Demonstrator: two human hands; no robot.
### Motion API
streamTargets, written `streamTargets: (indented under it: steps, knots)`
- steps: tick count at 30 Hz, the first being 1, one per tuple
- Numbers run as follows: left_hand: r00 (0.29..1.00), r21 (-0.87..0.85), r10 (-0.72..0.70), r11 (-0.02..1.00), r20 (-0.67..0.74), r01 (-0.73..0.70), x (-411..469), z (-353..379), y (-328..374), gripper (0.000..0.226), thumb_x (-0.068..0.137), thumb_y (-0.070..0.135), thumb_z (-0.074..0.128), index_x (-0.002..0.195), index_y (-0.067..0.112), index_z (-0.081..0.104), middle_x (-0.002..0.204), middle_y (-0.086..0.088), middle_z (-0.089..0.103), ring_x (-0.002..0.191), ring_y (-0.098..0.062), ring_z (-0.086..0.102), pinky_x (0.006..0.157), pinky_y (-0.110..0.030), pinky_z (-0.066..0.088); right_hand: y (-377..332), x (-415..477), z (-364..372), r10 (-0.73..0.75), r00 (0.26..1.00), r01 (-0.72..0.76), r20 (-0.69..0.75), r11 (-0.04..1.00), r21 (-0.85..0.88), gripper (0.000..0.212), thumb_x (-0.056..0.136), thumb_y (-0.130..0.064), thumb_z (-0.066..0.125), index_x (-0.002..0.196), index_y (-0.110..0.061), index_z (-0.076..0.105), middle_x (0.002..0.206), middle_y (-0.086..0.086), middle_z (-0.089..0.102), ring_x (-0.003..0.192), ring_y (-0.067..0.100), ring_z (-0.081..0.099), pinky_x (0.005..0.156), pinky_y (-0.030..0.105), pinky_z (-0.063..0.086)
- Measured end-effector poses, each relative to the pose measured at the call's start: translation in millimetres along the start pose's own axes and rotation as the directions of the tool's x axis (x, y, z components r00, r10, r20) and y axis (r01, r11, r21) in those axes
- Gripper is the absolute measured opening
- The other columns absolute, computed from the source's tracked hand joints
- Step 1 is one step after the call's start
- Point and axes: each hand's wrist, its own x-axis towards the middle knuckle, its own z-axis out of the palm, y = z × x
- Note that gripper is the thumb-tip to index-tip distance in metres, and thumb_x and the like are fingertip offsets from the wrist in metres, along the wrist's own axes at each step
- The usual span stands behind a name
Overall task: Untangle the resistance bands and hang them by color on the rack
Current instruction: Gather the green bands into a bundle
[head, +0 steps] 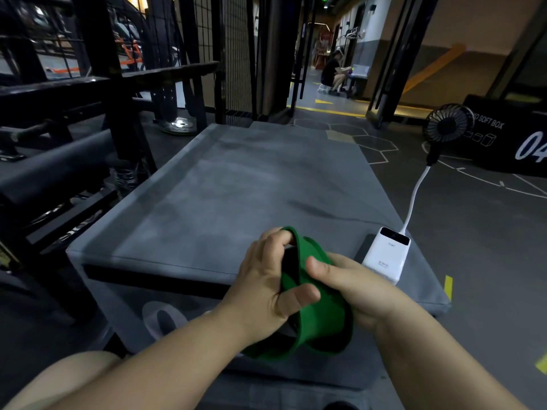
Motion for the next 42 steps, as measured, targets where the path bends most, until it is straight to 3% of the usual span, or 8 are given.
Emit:
streamTargets:
  steps: [3,8,11,14,19,30,38,42]
  knots:
    - [0.999,0.143,0.026,0.989,0.04,-0.031,-1.9,1.3,-3.8,0.112,0.063,0.096,0.015,0.141,0.016,0.02,0.148,-0.009,0.028,0.132,-0.024,0.03,0.111,-0.038,0.026,0.6,0.8,2.4,0.022,0.998,-0.025,-0.05,0.999,-0.041,0.052,0.053,-0.038,0.089,0.098,-0.014,0.075,0.105,0.015,0.072,0.095,0.027,0.068,0.086,0.037,0.053]
    - [0.994,-0.017,0.111,0.994,-0.015,-0.111,4.4,-5.3,-2.6,0.075,0.079,0.084,0.017,0.128,0.028,0.031,0.141,0.001,0.033,0.13,-0.006,0.031,0.11,-0.021,0.023,2.9,2.5,6.9,-0.047,0.991,0.056,-0.128,0.996,0.069,0.033,0.054,-0.017,0.081,0.086,-0.01,0.075,0.085,0.016,0.07,0.073,0.025,0.067,0.068,0.032,0.056]
    - [0.985,-0.097,0.159,0.982,-0.062,-0.164,11.3,-14.9,-3.7,0.027,0.094,0.046,0.045,0.115,0.028,0.047,0.133,0.003,0.038,0.127,0.001,0.037,0.106,-0.012,0.026,-2.1,0.3,3.4,-0.108,0.99,0.12,-0.086,0.983,0.142,0.034,0.051,-0.01,0.077,0.085,-0.009,0.076,0.078,0.015,0.07,0.067,0.023,0.068,0.063,0.03,0.056]
    - [0.97,-0.075,0.225,0.97,-0.09,-0.232,10.2,-16.4,-9.7,0.028,0.087,0.017,0.05,0.113,0.028,0.047,0.132,0.005,0.04,0.125,-0.006,0.042,0.104,-0.015,0.032,-4.4,-0.6,-0.9,-0.114,0.992,0.123,-0.06,0.978,0.17,0.031,0.048,-0.008,0.074,0.078,-0.007,0.073,0.068,0.013,0.067,0.057,0.021,0.065,0.055,0.028,0.054]
    - [0.971,-0.41,-0.042,0.91,-0.235,-0.06,16.1,-21.6,-3.2,0.033,0.09,0.003,0.053,0.103,0.028,0.037,0.117,0.011,0.057,0.083,-0.007,0.065,0.073,-0.02,0.052,-7.9,-4.0,-3.5,-0.08,0.997,0.078,0.01,0.987,0.137,0.017,0.046,-0.009,0.071,0.063,-0.01,0.072,0.061,0.009,0.066,0.052,0.018,0.063,0.051,0.024,0.052]
    - [0.976,-0.013,-0.036,0.999,-0.216,0.034,21.1,-28.0,-14.7,0.022,0.09,0.008,0.045,0.102,0.023,0.057,0.087,0.004,0.067,0.08,-0.002,0.06,0.067,-0.011,0.043,-7.1,1.0,1.7,0.012,0.957,-0.02,0.289,0.999,0.025,0.025,0.048,-0.006,0.068,0.071,-0.009,0.074,0.062,0.002,0.068,0.052,0.012,0.064,0.052,0.019,0.051]
    - [0.947,-0.489,-0.226,0.815,0.227,0.311,21.6,-28.7,-4.4,0.036,0.099,0.007,0.043,0.115,0.037,0.057,0.107,0.006,0.064,0.1,-0.01,0.062,0.085,-0.024,0.049,-7.8,-2.1,-9.9,0.056,0.935,-0.041,0.35,0.998,-0.051,0.033,0.044,-0.009,0.077,0.077,-0.008,0.074,0.063,0.002,0.069,0.052,0.012,0.063,0.054,0.019,0.051]
    - [0.951,-0.416,-0.271,0.856,0.148,0.308,23.2,-32.2,-1.9,0.022,0.1,0.015,0.046,0.101,0.027,0.064,0.085,0.015,0.069,0.079,0.0,0.065,0.07,-0.017,0.049,-10.7,-0.8,-19.3,0.037,0.98,-0.028,0.197,0.998,-0.052,0.034,0.043,-0.018,0.08,0.071,-0.003,0.069,0.05,0.006,0.06,0.041,0.016,0.056,0.045,0.02,0.046]
